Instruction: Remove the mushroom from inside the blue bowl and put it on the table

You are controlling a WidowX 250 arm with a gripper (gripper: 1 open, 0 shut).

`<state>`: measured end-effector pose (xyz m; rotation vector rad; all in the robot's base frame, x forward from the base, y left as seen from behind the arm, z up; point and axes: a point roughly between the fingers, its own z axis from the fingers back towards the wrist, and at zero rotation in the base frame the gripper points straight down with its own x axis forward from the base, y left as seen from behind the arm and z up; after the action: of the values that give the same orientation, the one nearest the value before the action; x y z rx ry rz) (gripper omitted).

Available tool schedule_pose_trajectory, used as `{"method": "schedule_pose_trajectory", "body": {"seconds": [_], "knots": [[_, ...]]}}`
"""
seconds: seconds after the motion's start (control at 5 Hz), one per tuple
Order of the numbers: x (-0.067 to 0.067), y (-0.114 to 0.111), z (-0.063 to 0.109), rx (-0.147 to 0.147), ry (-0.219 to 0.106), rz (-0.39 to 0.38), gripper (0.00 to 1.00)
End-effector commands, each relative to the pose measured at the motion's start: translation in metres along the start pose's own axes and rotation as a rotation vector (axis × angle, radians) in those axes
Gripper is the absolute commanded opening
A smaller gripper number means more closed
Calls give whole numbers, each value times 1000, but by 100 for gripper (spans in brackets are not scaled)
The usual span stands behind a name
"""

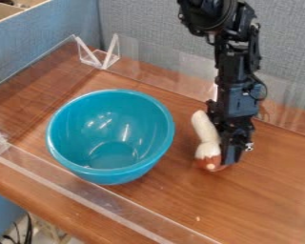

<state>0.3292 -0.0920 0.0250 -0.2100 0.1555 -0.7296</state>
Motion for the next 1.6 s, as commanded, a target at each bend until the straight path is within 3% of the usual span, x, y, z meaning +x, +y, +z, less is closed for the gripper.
{"method": "schedule_pose_trajectory", "body": {"seconds": [0.0, 0.2, 0.6, 1.0, 1.4], "knots": [[-1, 8, 9, 18, -16, -3, 0], [-2, 7, 7, 13, -4, -12, 0], [21, 16, 7, 8, 40, -122, 0], [22, 1, 0, -4, 34, -71, 0], [15, -8, -3, -11, 32, -45, 0]]}}
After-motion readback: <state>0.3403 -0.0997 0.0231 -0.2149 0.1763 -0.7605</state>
